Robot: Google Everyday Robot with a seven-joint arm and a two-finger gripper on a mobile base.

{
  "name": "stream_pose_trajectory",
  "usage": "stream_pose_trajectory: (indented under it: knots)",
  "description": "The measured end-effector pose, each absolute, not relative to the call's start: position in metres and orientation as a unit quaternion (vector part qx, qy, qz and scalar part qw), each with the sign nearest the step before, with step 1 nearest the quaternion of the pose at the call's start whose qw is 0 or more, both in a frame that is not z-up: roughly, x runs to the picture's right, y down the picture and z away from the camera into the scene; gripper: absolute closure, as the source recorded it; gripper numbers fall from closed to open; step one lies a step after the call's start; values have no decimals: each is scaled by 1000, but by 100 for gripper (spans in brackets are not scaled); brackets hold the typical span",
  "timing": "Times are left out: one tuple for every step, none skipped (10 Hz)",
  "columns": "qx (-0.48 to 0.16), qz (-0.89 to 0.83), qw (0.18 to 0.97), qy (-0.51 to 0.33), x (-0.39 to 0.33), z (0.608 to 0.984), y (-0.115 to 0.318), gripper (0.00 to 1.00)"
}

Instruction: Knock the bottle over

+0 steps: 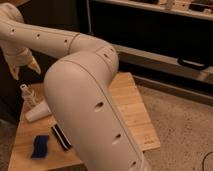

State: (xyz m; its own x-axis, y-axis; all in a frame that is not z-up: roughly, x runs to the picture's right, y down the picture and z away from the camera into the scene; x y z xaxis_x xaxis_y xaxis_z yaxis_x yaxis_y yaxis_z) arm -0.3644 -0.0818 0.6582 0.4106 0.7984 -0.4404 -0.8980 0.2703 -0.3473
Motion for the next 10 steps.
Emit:
stream_pose_trajectory:
  knots:
    - [-279,536,791,90,-362,659,-83,35]
    - [-279,536,791,90,-362,659,-82,35]
    - [-279,536,792,90,-364,658,-82,35]
    - [-279,535,792,90,-364,659,-82,35]
    - [-280,534,793,90,-363,659,-82,35]
    - [-282,526,798,88,-366,659,-81,35]
    - [-288,515,803,84,-378,658,-78,35]
    - [-293,505,808,79,-392,659,-74,35]
    - [-302,491,814,73,-410,659,-69,35]
    - [-311,480,817,69,-423,662,-62,35]
